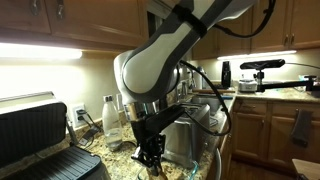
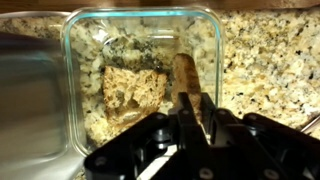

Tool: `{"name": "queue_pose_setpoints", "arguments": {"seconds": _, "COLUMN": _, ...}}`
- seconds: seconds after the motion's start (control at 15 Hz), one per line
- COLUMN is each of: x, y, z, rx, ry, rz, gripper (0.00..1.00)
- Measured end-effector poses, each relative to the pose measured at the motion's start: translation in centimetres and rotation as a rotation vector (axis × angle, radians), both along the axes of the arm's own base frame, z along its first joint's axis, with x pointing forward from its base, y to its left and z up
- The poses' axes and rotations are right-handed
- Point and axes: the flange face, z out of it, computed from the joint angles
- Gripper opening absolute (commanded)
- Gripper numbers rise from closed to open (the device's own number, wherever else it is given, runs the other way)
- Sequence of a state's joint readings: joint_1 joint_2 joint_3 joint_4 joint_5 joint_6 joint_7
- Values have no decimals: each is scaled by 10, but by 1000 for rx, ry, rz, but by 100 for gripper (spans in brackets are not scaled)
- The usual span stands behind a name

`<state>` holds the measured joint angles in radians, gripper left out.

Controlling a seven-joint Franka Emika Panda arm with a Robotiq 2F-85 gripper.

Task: Take a slice of bread and put it in the toaster

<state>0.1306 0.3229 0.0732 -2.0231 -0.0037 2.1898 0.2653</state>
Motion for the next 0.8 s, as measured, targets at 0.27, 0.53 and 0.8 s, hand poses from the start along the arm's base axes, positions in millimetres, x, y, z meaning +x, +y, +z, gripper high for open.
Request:
{"name": "queue_pose_setpoints", "arguments": {"seconds": 0.27, "x": 6, "y": -9, "z": 13, "rx": -7, "ry": -33, "rz": -31, "gripper": 9}}
{"name": "queue_pose_setpoints", "arguments": {"seconds": 0.53, "x": 9, "y": -17, "z": 37, "rx": -23, "ry": -77, "rz": -47, "gripper": 9}}
{"name": "queue_pose_setpoints", "arguments": {"seconds": 0.8, "x": 9, "y": -21, "z": 63, "rx": -48, "ry": -127, "rz": -66, "gripper": 9}}
